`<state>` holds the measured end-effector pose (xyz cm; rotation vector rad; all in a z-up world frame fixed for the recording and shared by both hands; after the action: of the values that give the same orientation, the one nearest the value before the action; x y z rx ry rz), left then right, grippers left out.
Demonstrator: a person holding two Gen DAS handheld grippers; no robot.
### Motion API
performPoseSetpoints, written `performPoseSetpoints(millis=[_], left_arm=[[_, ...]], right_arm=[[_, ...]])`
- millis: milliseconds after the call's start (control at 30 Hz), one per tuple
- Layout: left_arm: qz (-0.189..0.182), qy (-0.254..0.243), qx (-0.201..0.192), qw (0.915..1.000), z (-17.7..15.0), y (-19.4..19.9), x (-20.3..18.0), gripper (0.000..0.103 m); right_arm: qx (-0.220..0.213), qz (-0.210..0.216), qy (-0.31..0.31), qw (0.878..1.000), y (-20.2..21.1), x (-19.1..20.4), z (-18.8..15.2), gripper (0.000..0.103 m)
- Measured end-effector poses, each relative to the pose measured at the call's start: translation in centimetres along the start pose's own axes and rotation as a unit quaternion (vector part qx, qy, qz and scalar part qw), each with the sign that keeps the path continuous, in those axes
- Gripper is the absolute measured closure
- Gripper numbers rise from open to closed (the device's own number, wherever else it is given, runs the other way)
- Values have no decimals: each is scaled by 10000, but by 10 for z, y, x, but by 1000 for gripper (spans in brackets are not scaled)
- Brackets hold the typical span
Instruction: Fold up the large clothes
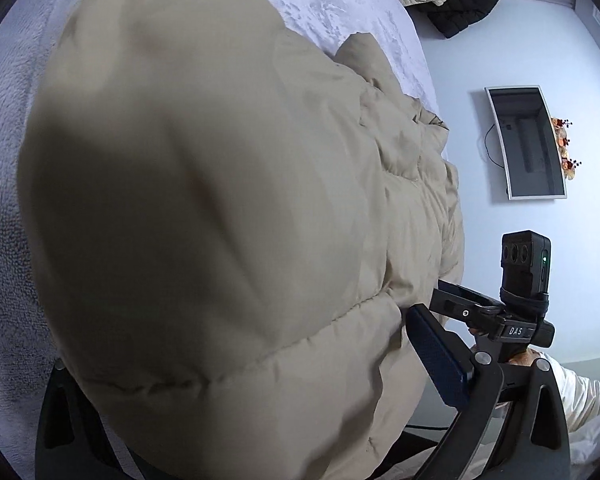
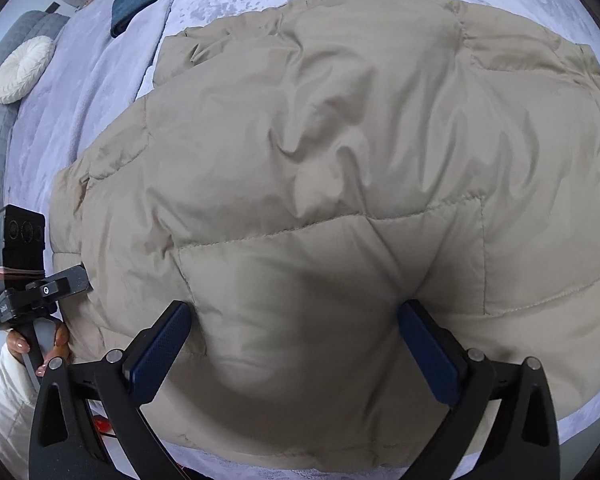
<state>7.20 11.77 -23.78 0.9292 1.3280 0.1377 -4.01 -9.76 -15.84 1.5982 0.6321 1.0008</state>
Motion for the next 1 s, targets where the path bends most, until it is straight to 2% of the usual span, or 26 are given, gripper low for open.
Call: performPoseSetpoints(millis=[33,100,133,233,300,333,400,567,700,733,767,833,867,1000], left_arm=[[-30,-23,18,10000,1,-1,-2,0],[-252,-23,103,9996,1,0,-5,29],[-276,1,179,9995,2,-3,-7,49],[-200,-140,141,9996,-5,6,-18,64],[-271,-160,83,9995,-6,13,-26,65],[-341,-185,43,9992,-7,18,-32,70],[-505,-218,-38,9985,-9,28,-46,70],[-819,-212,-82,9964,-7,40,-87,70],[-698,-293,-67,9971,-3,39,-128,70],[-660,-312,-60,9973,-2,38,-138,70],[-609,-328,-61,9976,-1,35,-151,70],[-467,-324,-69,9984,-1,29,-173,70],[-372,-297,-80,9988,0,25,-184,70],[11,-204,-145,9997,3,4,-226,70]], right_arm=[[-3,-1,-6,10000,0,-1,0,0],[-12,4,-39,10000,0,-2,1,0],[-9,4,-50,10000,0,-2,1,0],[38,44,-27,10000,3,-1,4,0],[81,127,-5,9999,7,-2,3,0],[100,206,2,9997,10,-2,3,0],[70,338,14,9994,19,-5,2,0],[-411,466,-48,9981,46,-21,0,0],[-599,791,-392,9943,52,-44,6,2],[-637,884,-464,9930,51,-51,6,17],[-642,948,-503,9921,48,-54,7,51],[-528,967,-580,9922,38,-63,11,89],[-475,1043,-619,9915,32,-68,14,94],[-314,1532,-668,9854,9,-82,24,97]])
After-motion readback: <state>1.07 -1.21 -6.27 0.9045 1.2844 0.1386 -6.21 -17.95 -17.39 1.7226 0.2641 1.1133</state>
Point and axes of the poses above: each gripper's, at about its wrist camera, not at the fingertips, and y roughly against the way its jaws point, x to its left, z to its top, the point moved 1 cm from there along -y, roughly the way its jaws point, and after that the axes turned 4 degrees about x, right-handed, at the moved point
